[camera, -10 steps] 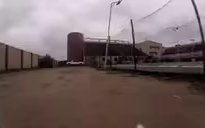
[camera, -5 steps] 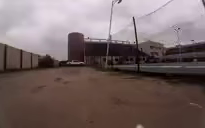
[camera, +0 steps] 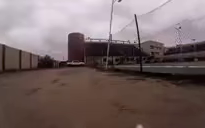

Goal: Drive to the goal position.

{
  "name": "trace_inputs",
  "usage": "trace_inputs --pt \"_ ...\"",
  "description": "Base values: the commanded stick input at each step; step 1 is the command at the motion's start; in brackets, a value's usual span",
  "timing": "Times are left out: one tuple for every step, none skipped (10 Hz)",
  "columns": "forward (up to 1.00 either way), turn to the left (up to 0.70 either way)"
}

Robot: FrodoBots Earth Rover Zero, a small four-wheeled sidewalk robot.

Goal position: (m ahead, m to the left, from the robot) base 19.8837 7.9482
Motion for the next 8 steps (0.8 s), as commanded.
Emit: trace_inputs --pt "0.70 0.00" --pt "0.70 0.00" --pt "0.70 0.00" --pt "0.70 0.00" --pt "0.70 0.00" --pt "0.70 0.00" --pt "0.70 0.00" --pt "0.70 0.00"
